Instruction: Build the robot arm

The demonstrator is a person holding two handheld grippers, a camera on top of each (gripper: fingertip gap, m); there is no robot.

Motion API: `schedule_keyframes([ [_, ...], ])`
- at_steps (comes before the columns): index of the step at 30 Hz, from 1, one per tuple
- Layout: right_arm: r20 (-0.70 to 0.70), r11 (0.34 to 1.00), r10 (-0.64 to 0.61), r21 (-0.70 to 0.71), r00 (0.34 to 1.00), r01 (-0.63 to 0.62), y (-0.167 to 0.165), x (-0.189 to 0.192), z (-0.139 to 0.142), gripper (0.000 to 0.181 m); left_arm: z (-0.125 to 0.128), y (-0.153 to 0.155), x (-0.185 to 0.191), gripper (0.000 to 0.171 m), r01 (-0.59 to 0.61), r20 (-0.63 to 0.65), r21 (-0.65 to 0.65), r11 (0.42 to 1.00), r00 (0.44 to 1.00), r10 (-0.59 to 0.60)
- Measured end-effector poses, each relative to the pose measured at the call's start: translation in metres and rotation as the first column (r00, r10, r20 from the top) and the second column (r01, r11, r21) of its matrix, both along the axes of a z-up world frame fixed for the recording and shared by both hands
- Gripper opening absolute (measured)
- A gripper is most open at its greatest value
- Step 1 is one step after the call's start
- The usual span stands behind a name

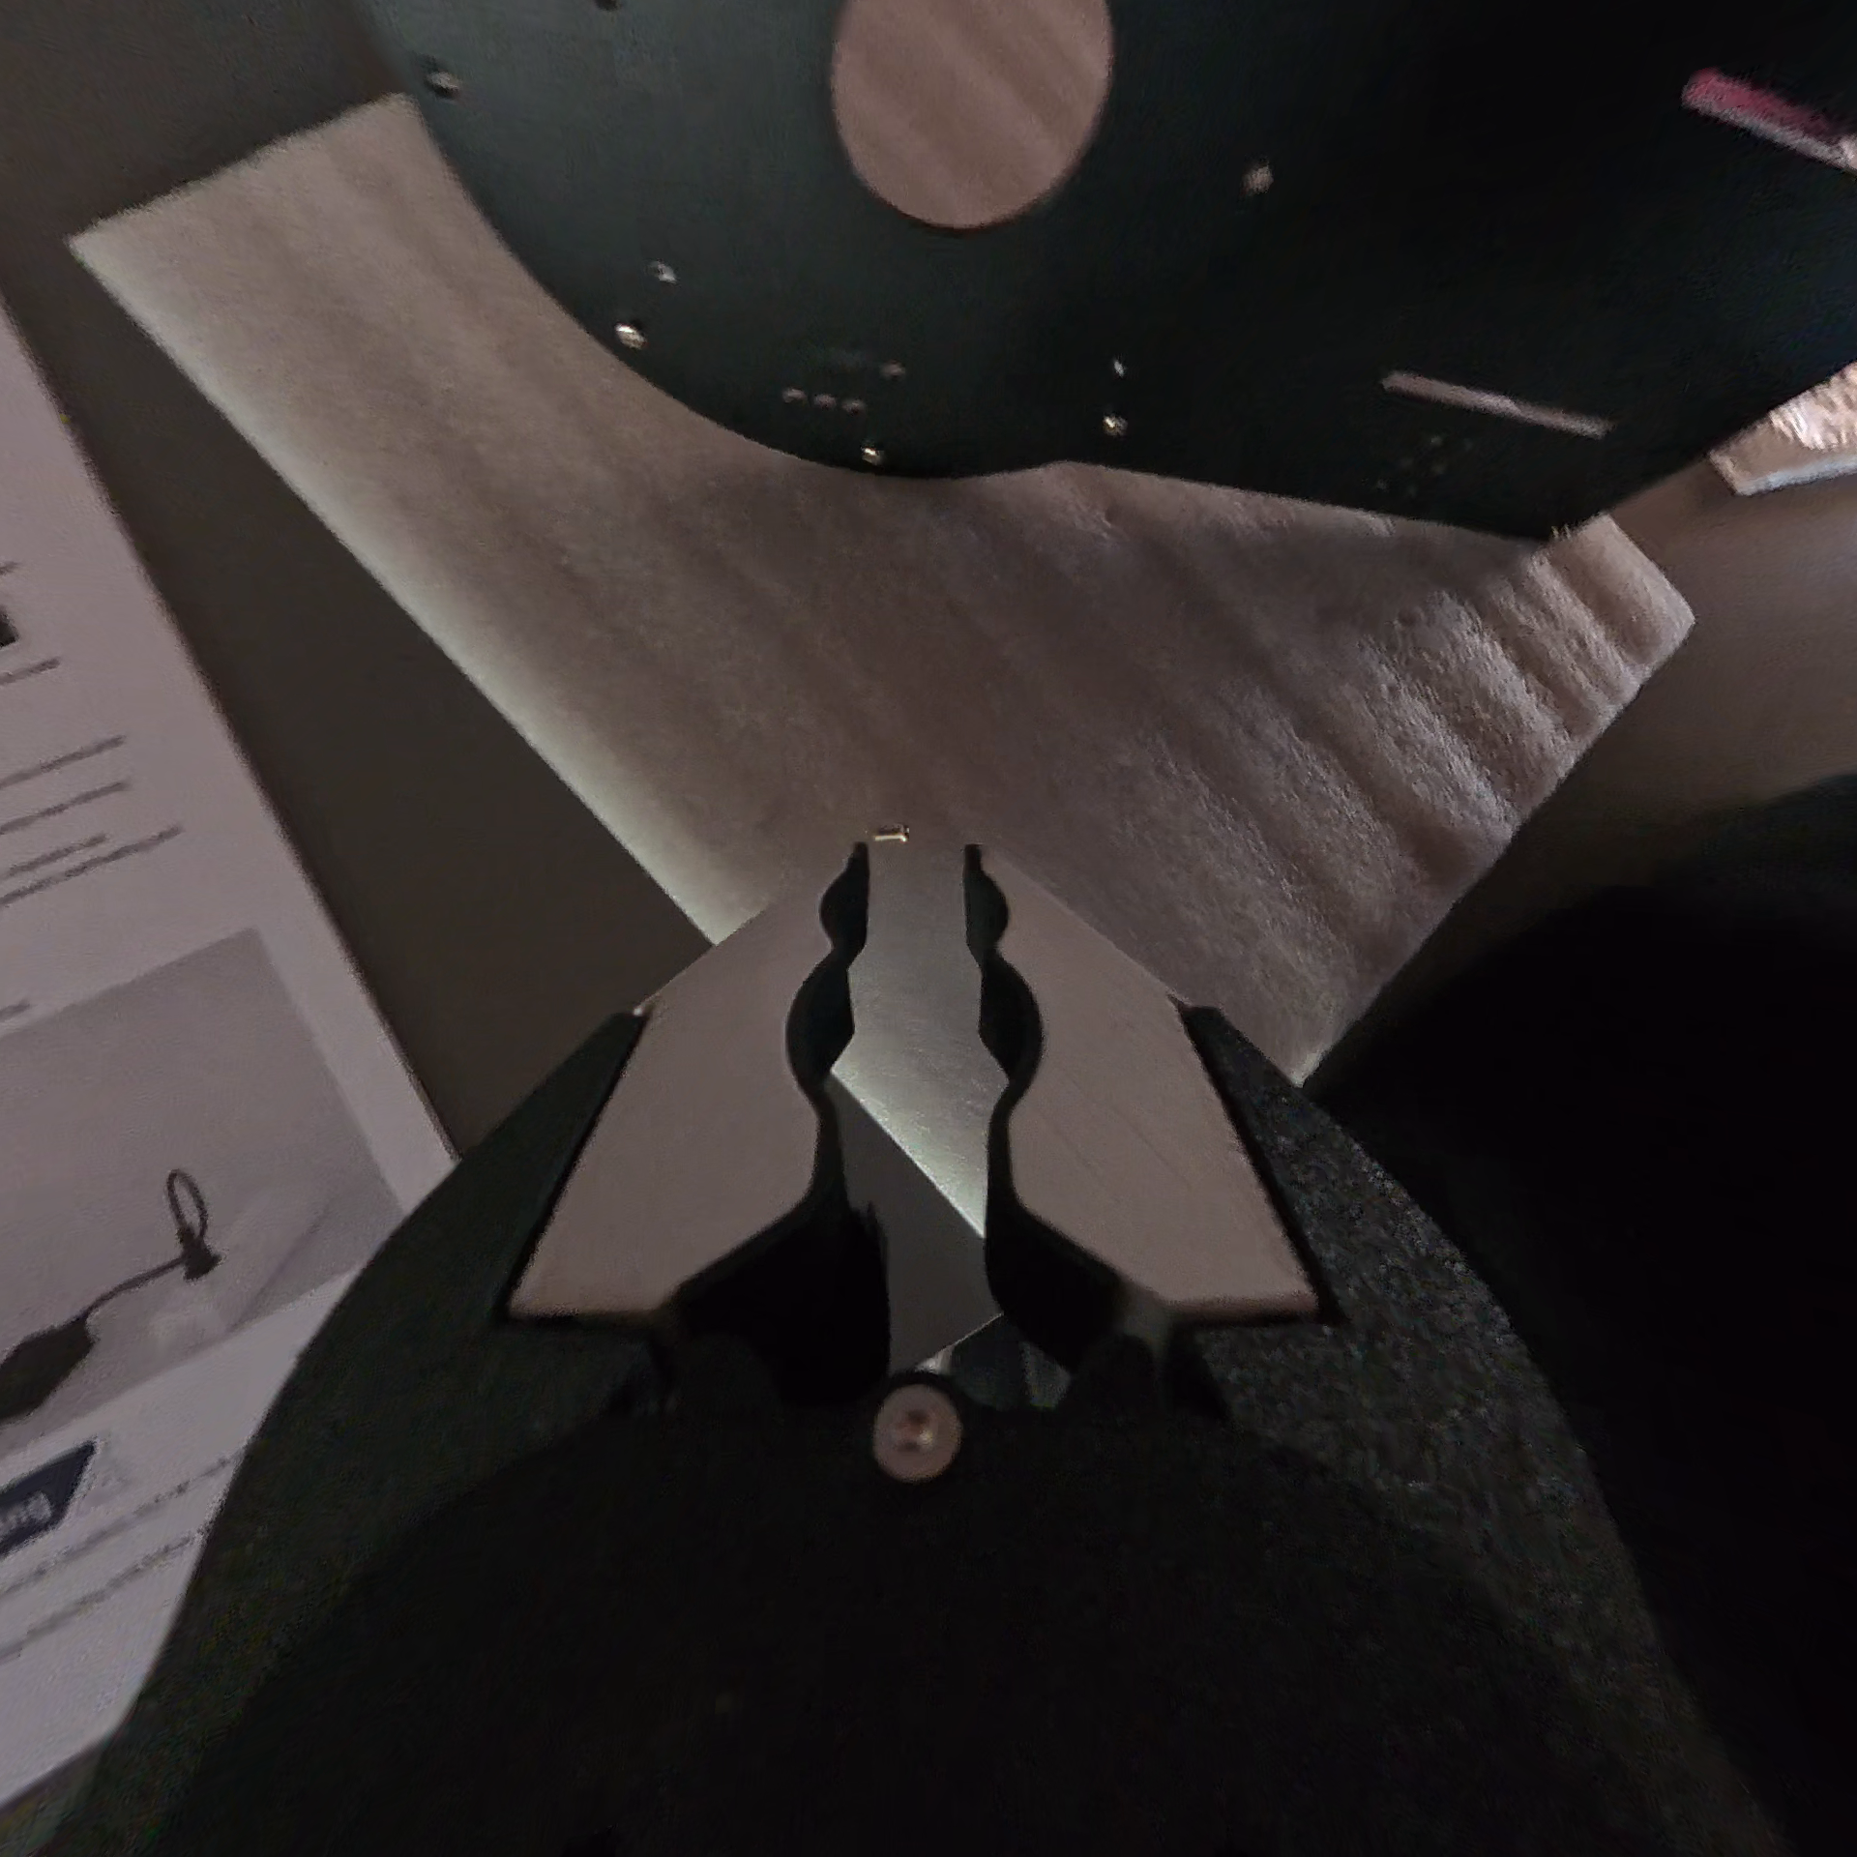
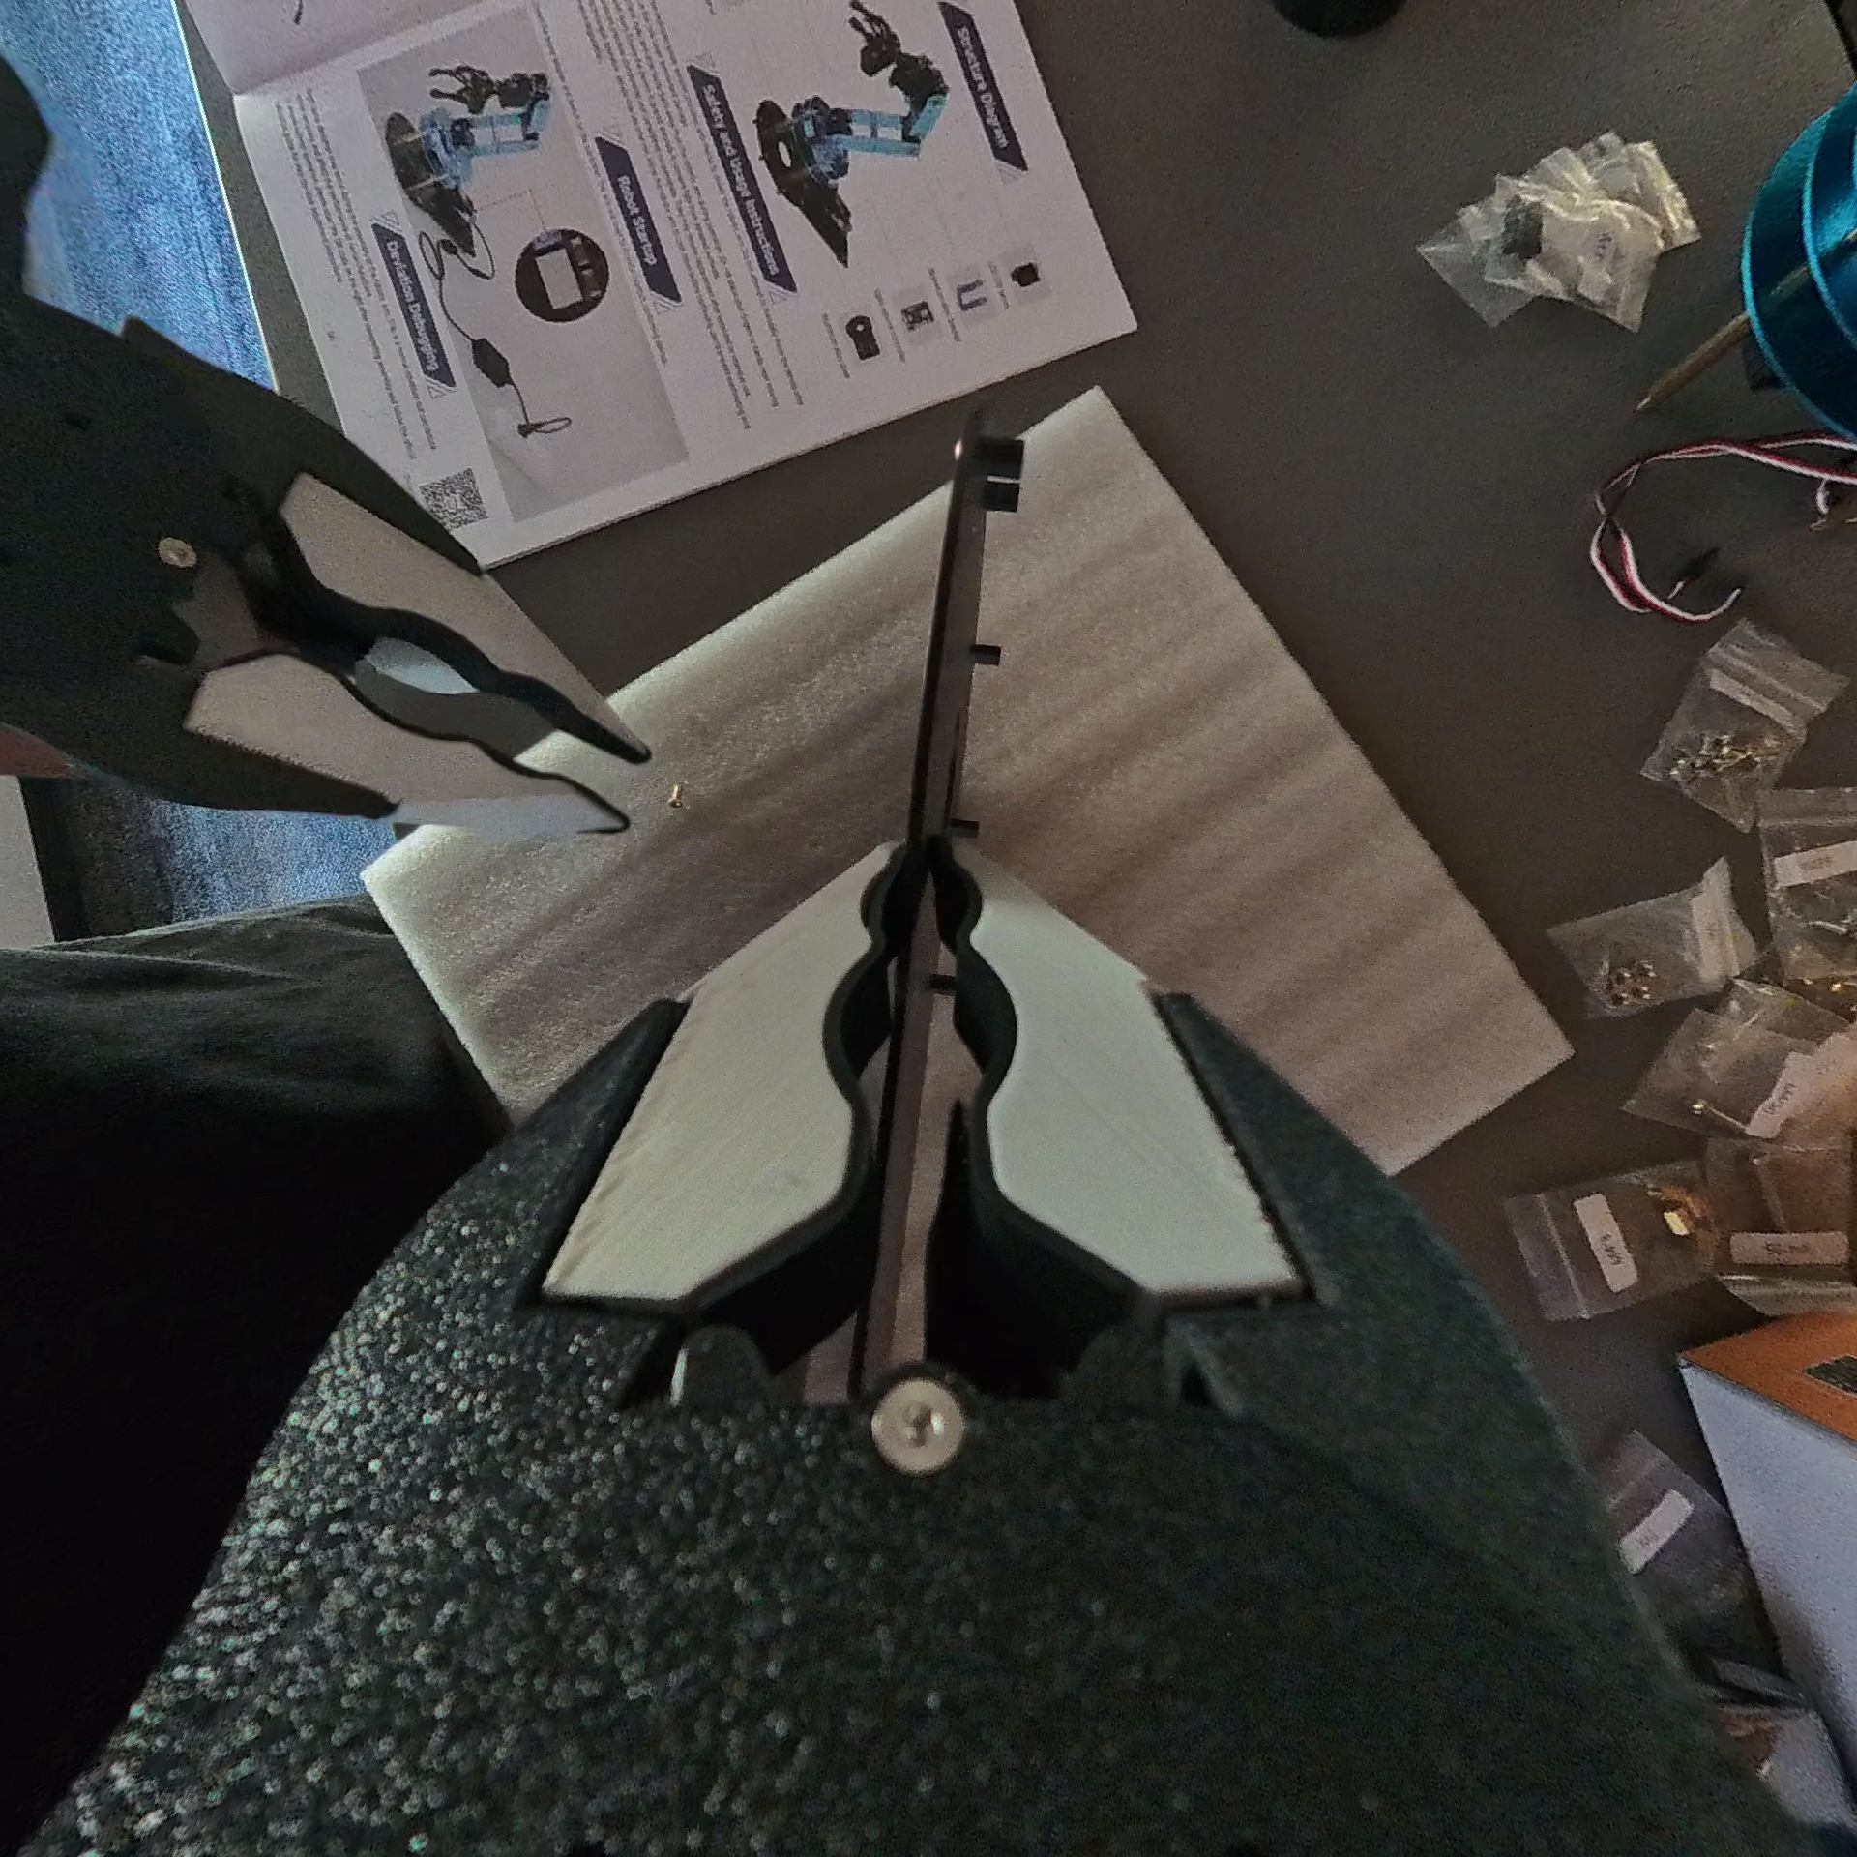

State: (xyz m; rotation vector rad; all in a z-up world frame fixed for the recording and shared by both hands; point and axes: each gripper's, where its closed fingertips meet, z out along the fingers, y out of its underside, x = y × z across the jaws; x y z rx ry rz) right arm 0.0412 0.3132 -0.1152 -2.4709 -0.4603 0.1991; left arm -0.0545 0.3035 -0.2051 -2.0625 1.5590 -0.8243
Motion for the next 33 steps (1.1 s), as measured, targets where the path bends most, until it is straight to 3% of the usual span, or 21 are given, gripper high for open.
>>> schedule_keyframes([
  [7, 0.018, 1.000, -0.021, -0.004, 1.000, 0.021, 0.002, 0.006, -0.001, 0.003, 0.002, 0.018, 0.008, 0.021, -0.265, 0.088, 0.067, 0.962, 0.962, 0.259],
  [13, 0.028, 1.000, -0.012, -0.009, 1.000, 0.012, 0.002, 0.005, -0.001, 0.003, -0.017, 0.017, 0.012, 0.024, -0.248, 0.030, 0.134, 0.960, 0.969, 0.246],
  [25, 0.023, 1.000, -0.010, -0.014, 1.000, 0.011, 0.002, 0.005, -0.001, 0.003, -0.003, 0.015, 0.001, 0.024, -0.285, 0.061, 0.164, 0.944, 0.958, 0.279],
  [30, 0.026, 1.000, -0.009, -0.016, 1.000, 0.010, 0.002, 0.006, -0.001, 0.002, -0.013, 0.016, 0.000, 0.023, -0.293, 0.038, 0.172, 0.941, 0.956, 0.290],
  [33, 0.026, 1.000, -0.008, -0.017, 1.000, 0.008, 0.002, 0.006, -0.001, 0.002, -0.016, 0.015, -0.002, 0.014, -0.289, 0.042, 0.154, 0.945, 0.957, 0.286],
])
